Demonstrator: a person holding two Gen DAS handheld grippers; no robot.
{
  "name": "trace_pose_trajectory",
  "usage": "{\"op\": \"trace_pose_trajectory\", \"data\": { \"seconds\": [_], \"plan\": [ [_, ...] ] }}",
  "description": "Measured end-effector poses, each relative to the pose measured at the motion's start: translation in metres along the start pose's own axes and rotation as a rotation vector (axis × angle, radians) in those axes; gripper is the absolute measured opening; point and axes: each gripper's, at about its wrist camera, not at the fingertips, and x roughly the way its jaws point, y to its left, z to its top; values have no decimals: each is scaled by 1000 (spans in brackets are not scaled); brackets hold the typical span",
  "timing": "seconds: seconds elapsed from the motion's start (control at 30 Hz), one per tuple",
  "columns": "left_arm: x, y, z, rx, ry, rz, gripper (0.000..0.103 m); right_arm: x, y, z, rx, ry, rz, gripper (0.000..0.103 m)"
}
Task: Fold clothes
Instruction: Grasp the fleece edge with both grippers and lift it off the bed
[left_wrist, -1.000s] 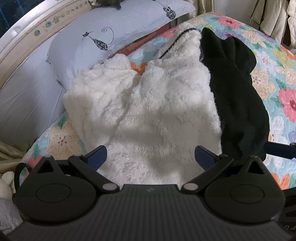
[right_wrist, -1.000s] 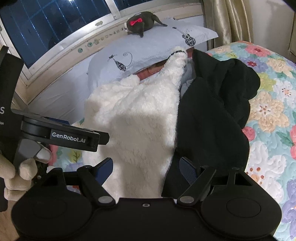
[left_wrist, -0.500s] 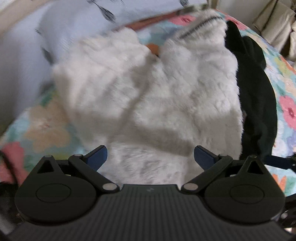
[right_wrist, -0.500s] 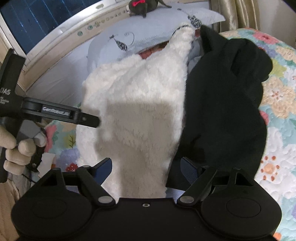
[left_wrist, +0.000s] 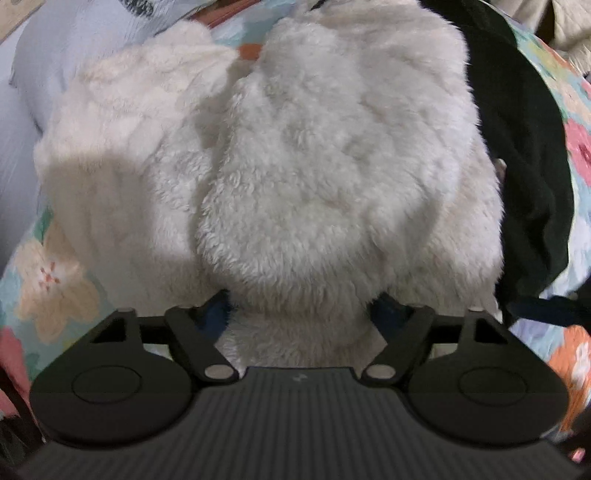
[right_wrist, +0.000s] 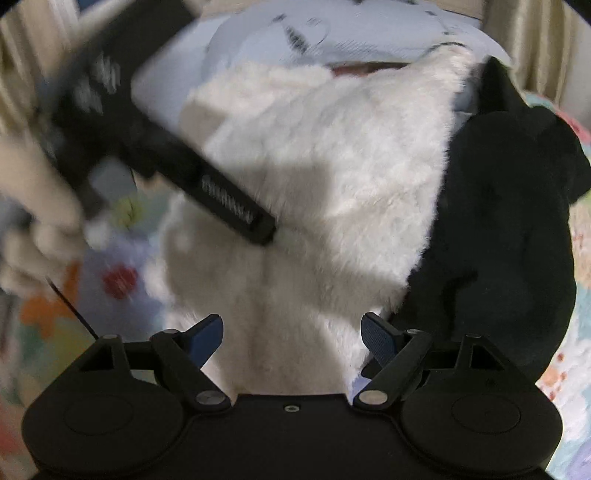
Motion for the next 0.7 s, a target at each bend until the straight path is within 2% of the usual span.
{"op": "trace_pose_trajectory", "data": {
  "seconds": [0.07,0.13,0.23,0.27,0.3,0.33,0.37,0.4,0.43,0.5,0.6,0.63,0.7],
  "plan": [
    [-4,7,0,-55,-1,-29,77,10,6,-1,-27,27,-32,86],
    [-4,16,-2,-103,21,-53,90,24,5,-2,-6,70,-46,91],
    [-1,12,-6,-110,22,-51,97,40,-10,-4,157,111,16,88],
    [1,5,-8,-94,15,-43,99,45,-15,-4,211,124,37,82],
    [3,-1,-11,-77,7,-35,100,50,-20,-5,263,137,58,60],
    [3,-6,-15,-81,-3,-27,97,45,-17,-2,260,124,76,47],
    [1,-10,-17,-87,-12,-28,91,39,-15,1,257,111,94,43],
    [-4,-13,-18,-90,-21,-35,77,33,-13,4,252,98,112,31],
    [-9,-17,-18,-93,-31,-41,66,23,-9,9,212,66,129,31],
    [-25,-21,-14,-92,-44,-61,53,-4,-6,20,153,-5,168,29],
    [-56,-24,-15,-145,-74,-134,39,-42,-21,30,161,-109,234,28],
    [-68,-23,-16,-174,-91,-173,39,-54,-28,32,175,-145,261,28],
    [-94,-32,-12,-168,-136,-237,38,-70,-51,32,269,-202,297,28]
  ]
}}
